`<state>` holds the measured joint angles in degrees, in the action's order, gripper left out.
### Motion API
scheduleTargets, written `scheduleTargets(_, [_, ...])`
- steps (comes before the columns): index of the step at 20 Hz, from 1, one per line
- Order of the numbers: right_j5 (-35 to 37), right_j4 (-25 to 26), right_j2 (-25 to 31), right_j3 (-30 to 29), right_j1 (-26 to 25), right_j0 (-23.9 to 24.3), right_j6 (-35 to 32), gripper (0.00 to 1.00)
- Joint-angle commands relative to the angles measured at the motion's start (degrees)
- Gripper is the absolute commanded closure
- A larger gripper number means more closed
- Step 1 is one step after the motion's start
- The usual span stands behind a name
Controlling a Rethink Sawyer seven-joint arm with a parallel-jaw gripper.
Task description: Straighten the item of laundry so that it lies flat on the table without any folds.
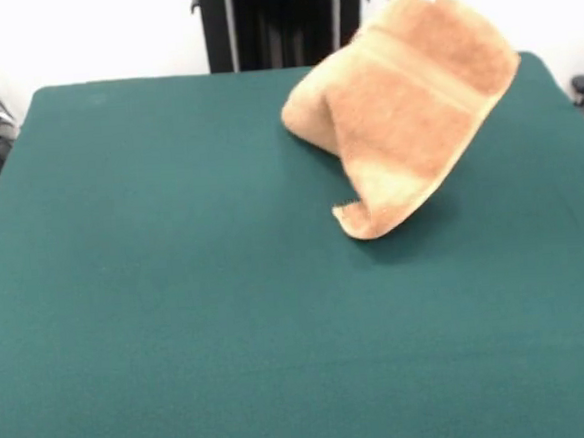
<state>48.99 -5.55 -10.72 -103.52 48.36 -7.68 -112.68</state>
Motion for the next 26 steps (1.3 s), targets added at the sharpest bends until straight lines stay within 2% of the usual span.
scheduleTargets(1, [11.7,-5.7,-1.0,0.2,2.7,-5.5,-23.7,1.0])
scheduleTargets(17, [23.8,-10.1,-1.4,5.1,6.4,-11.0,-39.9,1.0])
scheduleTargets(26, [27.4,-13.1,-0.9,5.6,7.5,-11.8,-46.9,1.0])
